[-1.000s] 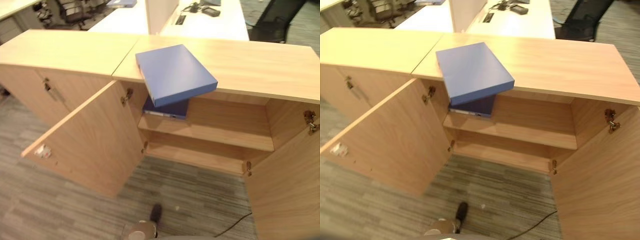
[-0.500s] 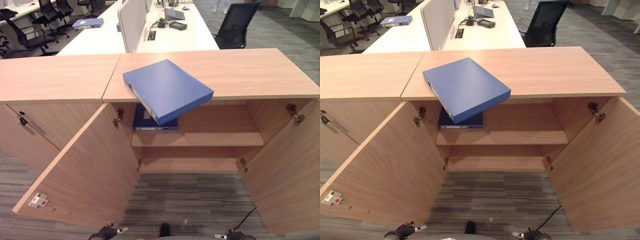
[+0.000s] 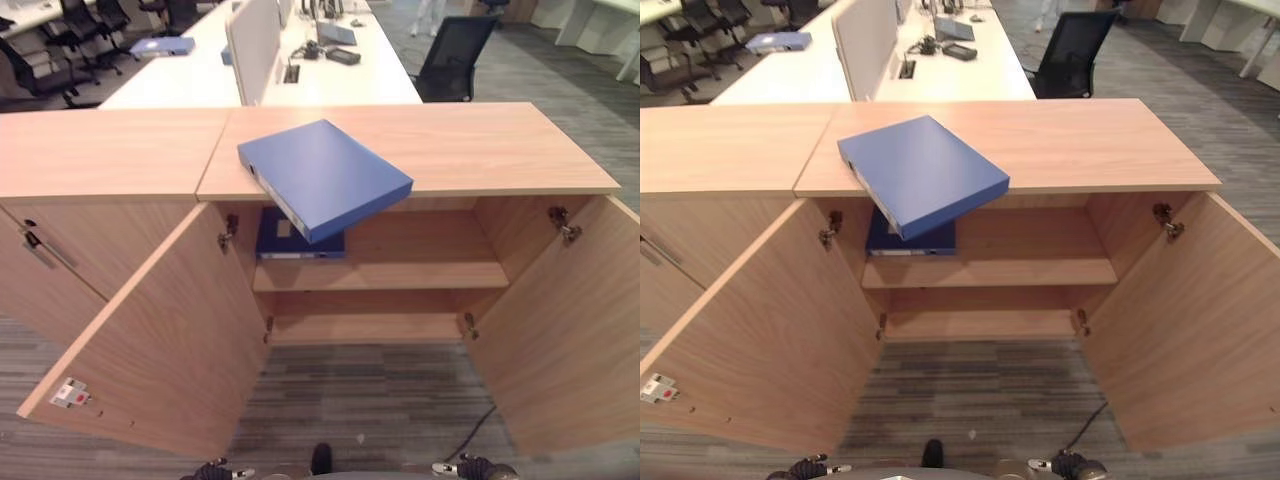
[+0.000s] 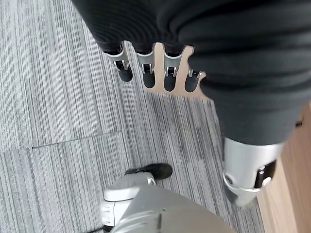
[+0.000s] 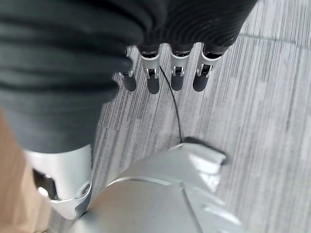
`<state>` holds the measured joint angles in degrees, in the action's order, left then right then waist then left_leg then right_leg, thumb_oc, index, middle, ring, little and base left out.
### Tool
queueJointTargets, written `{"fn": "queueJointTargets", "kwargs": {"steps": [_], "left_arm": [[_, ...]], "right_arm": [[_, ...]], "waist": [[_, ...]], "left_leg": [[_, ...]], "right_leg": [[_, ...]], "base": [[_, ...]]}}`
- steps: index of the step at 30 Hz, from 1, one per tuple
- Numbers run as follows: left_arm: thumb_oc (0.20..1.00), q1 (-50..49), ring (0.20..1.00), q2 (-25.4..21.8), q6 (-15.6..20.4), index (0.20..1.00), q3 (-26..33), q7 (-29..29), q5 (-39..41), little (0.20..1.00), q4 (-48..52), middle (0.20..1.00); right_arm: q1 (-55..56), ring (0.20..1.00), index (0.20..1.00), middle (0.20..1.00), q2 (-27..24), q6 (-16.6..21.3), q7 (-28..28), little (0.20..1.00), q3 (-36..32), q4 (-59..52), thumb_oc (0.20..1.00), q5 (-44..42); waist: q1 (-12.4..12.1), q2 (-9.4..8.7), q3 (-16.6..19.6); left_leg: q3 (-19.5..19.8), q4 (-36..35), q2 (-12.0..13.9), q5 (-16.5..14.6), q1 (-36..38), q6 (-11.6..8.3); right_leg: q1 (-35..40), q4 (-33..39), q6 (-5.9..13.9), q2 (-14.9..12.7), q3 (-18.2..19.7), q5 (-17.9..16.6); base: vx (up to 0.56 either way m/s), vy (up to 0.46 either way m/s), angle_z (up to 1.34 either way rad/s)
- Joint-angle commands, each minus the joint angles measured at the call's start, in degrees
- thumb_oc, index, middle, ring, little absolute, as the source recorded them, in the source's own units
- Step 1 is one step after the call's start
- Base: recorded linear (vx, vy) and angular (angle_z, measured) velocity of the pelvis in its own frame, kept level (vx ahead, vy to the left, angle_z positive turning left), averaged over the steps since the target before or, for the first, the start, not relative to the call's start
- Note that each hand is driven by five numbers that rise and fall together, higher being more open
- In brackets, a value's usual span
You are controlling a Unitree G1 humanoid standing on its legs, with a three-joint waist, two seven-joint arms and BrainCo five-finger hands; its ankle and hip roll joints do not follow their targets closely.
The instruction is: Put the empty folder in the office cabinet
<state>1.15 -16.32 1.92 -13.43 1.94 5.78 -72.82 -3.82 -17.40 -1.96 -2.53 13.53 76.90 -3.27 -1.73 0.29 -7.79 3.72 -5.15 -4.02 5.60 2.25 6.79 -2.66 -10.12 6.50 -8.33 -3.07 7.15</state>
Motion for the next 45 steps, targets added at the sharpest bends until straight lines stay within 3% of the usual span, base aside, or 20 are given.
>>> {"fn": "queueJointTargets", "kwargs": {"steps": [1,4,6,12,13,14,15,21,25,28,33,36,38,45], "left_arm": [[1.0,0.99,1.0,-1.17,1.16,1.0,1.85,0.75,0.47,1.0,3.27,1.0],[1.0,2.29,1.0,-1.87,1.88,1.0,1.12,-0.32,2.57,1.0,8.56,1.0],[1.0,2.95,1.0,-2.37,1.98,1.0,0.42,-0.38,2.7,1.0,9.53,1.0],[1.0,1.18,1.0,-1.12,2.17,1.0,0.0,-1.27,6.87,1.0,15.22,1.0],[1.0,1.51,1.0,-0.97,2.02,1.0,-0.6,-1.11,7.11,1.0,16.33,1.0],[1.0,2.32,1.0,-0.57,1.79,1.0,-1.47,-1.05,7.65,1.0,16.8,1.0],[1.0,2.69,1.0,-0.24,1.42,1.0,-1.85,-0.5,8.43,1.0,18.64,1.0],[1.0,0.23,1.0,0.06,1.27,1.0,-1.24,-0.55,7.09,1.0,21.55,1.0],[1.0,-0.17,1.0,-0.32,0.66,1.0,-0.98,-2.27,1.5,1.0,21.83,1.0],[1.0,-1.95,1.0,-2.43,0.91,1.0,0.95,-3.12,0.83,1.0,32.19,1.0],[1.0,-8.76,1.0,-8.58,1.83,1.0,5.16,-0.43,-0.55,1.0,58.04,1.0],[1.0,-11.3,1.0,-12.02,3.96,1.0,7.72,0.63,-1.23,1.0,70.95,1.0],[1.0,-11.76,1.0,-14.28,7.97,1.0,12.66,-2.33,-2.77,1.0,87.69,1.0],[1.0,-9.55,1.0,-17.51,11.46,1.0,15.08,-11.71,-13.93,1.0,97.6,1.0]], "right_arm": [[0.3,1.0,1.0,1.0,-2.04,-0.53,-0.15,1.0,1.03,0.47,1.0,1.15],[-0.01,1.0,1.0,1.0,-1.99,-0.54,-0.1,1.0,1.04,0.75,1.0,1.06],[-0.08,1.0,1.0,1.0,-2.06,-0.5,-0.09,1.0,0.85,0.71,1.0,1.0],[-1.54,1.0,1.0,1.0,-2.58,0.65,1.33,1.0,2.0,-1.31,1.0,0.17],[-1.52,1.0,1.0,1.0,-2.66,0.77,1.78,1.0,1.91,-1.52,1.0,0.14],[-1.51,1.0,1.0,1.0,-2.83,0.84,2.3,1.0,1.88,-1.63,1.0,-0.03],[-1.17,1.0,1.0,1.0,-2.71,0.53,2.57,1.0,1.8,-1.55,1.0,-0.29],[-0.08,1.0,1.0,1.0,-1.98,0.23,2.82,1.0,1.19,-0.64,1.0,0.32],[2.02,1.0,1.0,1.0,-0.59,0.38,3.15,1.0,1.7,-0.69,1.0,1.17],[2.5,1.0,1.0,1.0,-0.43,0.75,3.43,1.0,1.2,-1.91,1.0,0.5],[2.26,1.0,1.0,1.0,-0.79,0.59,2.88,1.0,0.43,-4.42,1.0,1.37],[1.46,1.0,1.0,1.0,-0.49,0.1,2.31,1.0,0.15,-3.5,1.0,1.73],[0.92,1.0,1.0,1.0,1.78,0.06,2.7,1.0,0.89,-2.13,1.0,1.79],[1.57,1.0,1.0,1.0,4.69,0.84,5.39,1.0,2.71,-2.28,1.0,1.63]], "waist": [[1.07,-0.14,-1.93],[0.89,-0.92,-1.96],[1.06,-1.71,-1.56],[0.21,-3.45,0.83],[0.22,-3.97,0.13],[0.3,-4.64,-1.25],[0.72,-4.95,-1.76],[0.89,-3.53,0.63],[0.98,-2.99,2.36],[0.69,-2.81,2.59],[-0.02,-2.43,2.1],[-0.62,-2.28,2.12],[-1.17,-2.45,2.0],[-1.26,-2.82,2.07]], "left_leg": [[3.09,0.15,-1.41,-7.33,3.27,-3.18],[4.41,0.15,-0.19,-7.59,3.0,-4.38],[5.88,0.15,-0.12,-8.01,3.39,-5.1],[7.29,1.96,5.91,-8.65,3.61,-9.32],[5.87,6.02,5.93,-8.93,1.25,-9.82],[1.86,10.96,6.12,-8.91,-2.22,-10.03],[-6.69,11.69,8.16,-8.37,-4.47,-9.07],[-7.11,3.95,8.94,-6.77,-0.18,-9.09],[-7.5,0.15,9.66,-6.07,3.08,-9.59],[-7.02,0.15,9.77,-6.52,3.72,-9.78],[-6.85,0.15,9.84,-6.95,3.99,-9.97],[-6.76,0.15,9.76,-7.17,4.01,-10.12],[-6.54,0.15,9.75,-7.66,4.49,-10.27],[-6.55,0.15,9.96,-8.1,4.84,-10.66]], "right_leg": [[-3.16,4.97,2.07,-0.7,1.52,-12.58],[-2.96,6.21,3.05,-1.46,3.99,-14.05],[-2.82,8.44,2.79,-1.42,3.45,-13.69],[3.68,13.29,0.43,2.18,-3.58,-10.58],[4.32,13.31,0.3,1.61,-5.15,-10.11],[4.9,12.8,0.01,0.62,-7.07,-9.7],[5.18,12.64,-0.41,0.61,-9.2,-9.07],[6.87,14.68,-0.35,2.37,-9.38,-8.81],[7.82,15.12,-0.22,3.01,-8.85,-7.74],[8.36,15.12,-0.21,3.08,-8.65,-7.28],[8.6,15.12,0.05,2.95,-8.67,-7.13],[8.67,15.12,0.23,2.93,-8.61,-7.39],[9.18,15.12,0.23,2.99,-8.59,-7.28],[9.36,15.12,0.42,3.21,-8.81,-6.98]], "base": [[0.06,-0.128,0.13],[0.1,-0.239,0.6],[0.2,-0.312,0.42],[0.23,-0.366,0.38],[-0.03,-0.213,0.44],[-0.12,-0.213,0.67],[-0.11,-0.147,1.24],[0.07,-0.036,0.42],[0.08,0.003,0.06],[0.02,0.002,-0.03],[0.0,0.0,0.0],[0.0,0.0,0.0],[0.03,0.002,0.05],[0.0,-0.001,0.01]]}}
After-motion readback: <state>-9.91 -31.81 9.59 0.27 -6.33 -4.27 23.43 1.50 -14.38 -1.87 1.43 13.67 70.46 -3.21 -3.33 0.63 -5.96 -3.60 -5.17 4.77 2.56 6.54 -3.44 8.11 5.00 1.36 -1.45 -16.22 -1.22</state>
